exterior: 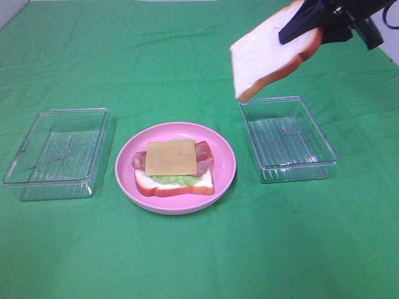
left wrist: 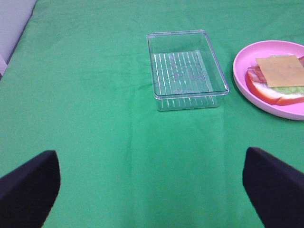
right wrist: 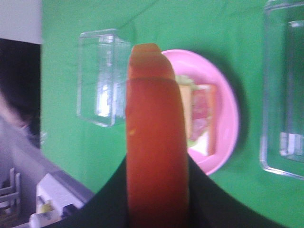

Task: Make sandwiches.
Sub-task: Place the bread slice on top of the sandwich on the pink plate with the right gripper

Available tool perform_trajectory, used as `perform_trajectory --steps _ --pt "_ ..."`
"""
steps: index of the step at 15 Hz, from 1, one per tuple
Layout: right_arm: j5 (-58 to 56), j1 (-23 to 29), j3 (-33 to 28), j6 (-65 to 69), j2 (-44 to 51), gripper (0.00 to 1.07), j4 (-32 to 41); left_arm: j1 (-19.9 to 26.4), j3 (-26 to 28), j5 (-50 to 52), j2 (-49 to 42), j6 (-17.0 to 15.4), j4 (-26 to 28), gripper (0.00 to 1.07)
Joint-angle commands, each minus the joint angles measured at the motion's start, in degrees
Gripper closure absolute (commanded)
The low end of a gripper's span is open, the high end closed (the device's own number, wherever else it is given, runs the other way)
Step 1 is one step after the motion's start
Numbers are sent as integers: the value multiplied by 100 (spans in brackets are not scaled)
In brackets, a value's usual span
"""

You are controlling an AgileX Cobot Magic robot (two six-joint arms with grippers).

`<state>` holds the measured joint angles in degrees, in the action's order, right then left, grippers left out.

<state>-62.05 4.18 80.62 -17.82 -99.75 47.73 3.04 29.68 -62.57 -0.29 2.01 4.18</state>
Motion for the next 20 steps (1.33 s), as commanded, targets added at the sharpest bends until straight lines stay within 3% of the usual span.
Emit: perform_trajectory --steps 1,3,7,11,15,20 --pt "166 29 -785 -1180 80 107 1501 29 -11 86 -103 -40 57 9" --pt "665 350 -1364 -1942 63 107 2298 29 -11 86 -103 -40 57 9" --pt "1220 1157 -1369 -1948 -321 107 2464 29 -11 86 -103 -40 57 9" --pt "1318 1662 -1249 -2298 -1346 107 3168 29 -11 86 -103 -40 57 9" --pt "1278 1667 -796 -2292 -2005 107 3254 29 -11 86 -103 -40 57 9" --pt "1427 1667 -791 -2240 -2332 107 3042 29 -11 86 -103 -40 57 9"
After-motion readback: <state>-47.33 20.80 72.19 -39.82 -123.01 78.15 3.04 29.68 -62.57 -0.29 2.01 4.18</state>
